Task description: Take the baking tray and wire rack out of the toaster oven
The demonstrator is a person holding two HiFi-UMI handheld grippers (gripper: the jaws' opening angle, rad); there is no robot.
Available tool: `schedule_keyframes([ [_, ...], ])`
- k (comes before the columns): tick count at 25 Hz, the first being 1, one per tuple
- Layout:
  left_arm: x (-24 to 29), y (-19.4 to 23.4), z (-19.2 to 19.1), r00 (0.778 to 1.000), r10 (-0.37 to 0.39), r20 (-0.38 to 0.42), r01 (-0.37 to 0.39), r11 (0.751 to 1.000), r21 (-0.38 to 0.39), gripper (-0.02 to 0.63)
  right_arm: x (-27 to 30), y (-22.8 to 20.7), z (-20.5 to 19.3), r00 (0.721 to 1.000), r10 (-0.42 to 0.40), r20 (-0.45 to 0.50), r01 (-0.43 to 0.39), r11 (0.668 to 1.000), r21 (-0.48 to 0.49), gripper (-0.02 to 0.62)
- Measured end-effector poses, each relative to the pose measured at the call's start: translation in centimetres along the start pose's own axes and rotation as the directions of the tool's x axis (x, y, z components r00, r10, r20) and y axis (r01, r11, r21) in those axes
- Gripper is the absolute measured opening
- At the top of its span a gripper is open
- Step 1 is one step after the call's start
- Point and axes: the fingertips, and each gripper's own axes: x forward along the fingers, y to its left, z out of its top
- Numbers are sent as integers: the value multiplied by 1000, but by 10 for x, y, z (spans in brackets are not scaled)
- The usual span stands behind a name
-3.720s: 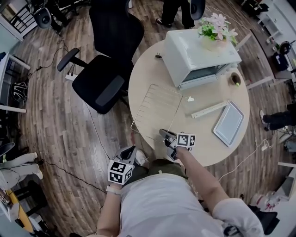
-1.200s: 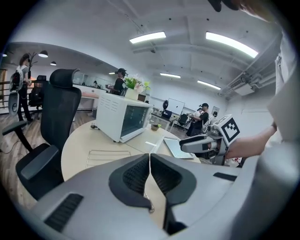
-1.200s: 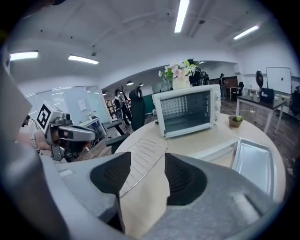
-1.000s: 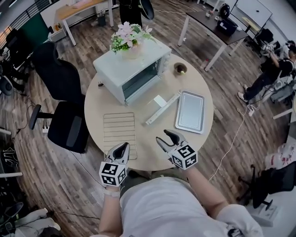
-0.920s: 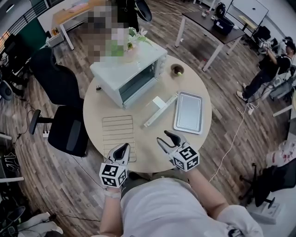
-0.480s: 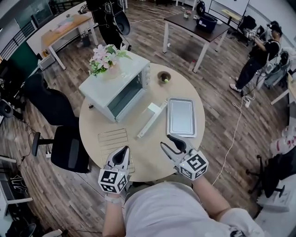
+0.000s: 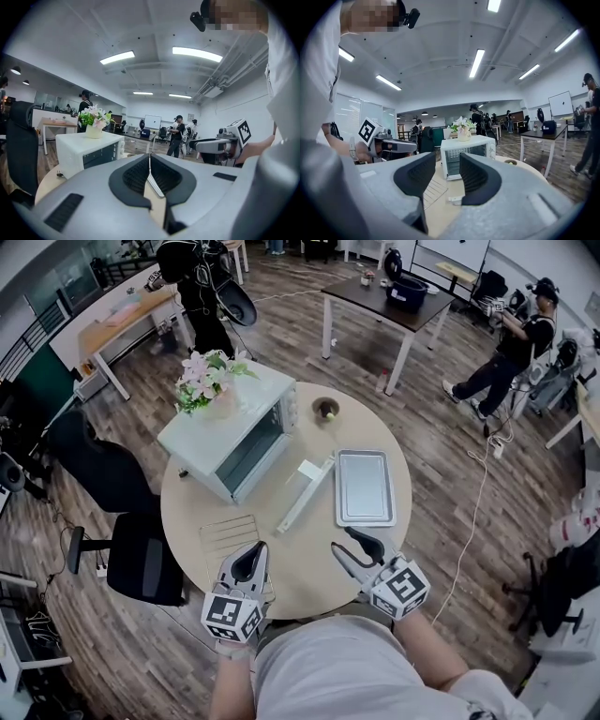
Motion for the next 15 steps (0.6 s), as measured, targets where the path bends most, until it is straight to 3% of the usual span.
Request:
schedule_keyframes([
  [15, -11, -3, -12, 1000, -13, -18, 13, 1000, 5, -8, 0, 13, -16, 1000, -6, -15, 6, 1000, -3, 160],
])
